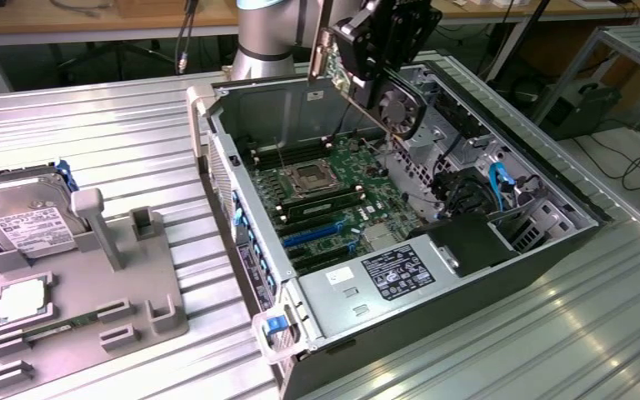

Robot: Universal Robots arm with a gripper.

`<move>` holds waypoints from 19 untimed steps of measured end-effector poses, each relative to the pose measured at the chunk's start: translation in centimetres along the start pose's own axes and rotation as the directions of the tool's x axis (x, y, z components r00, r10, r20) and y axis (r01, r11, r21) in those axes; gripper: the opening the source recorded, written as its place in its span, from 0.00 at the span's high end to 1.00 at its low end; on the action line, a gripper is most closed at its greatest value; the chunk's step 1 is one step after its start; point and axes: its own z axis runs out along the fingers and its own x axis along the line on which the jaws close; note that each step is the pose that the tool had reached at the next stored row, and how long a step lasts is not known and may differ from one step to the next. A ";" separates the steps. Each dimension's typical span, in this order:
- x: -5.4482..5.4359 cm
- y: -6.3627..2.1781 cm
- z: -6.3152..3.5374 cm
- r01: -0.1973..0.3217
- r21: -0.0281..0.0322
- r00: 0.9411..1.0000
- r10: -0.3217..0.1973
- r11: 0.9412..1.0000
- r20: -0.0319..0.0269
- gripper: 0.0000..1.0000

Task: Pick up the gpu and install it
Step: 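Insert the gpu into the slot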

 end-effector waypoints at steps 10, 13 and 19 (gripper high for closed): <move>0.0 0.01 0.00 0.070 -0.001 0.998 -0.070 0.998 0.000 0.72; 0.0 0.01 0.00 0.096 -0.001 0.995 -0.096 0.995 0.000 0.72; 0.1 0.02 0.00 0.151 -0.001 0.989 -0.151 0.989 0.001 0.72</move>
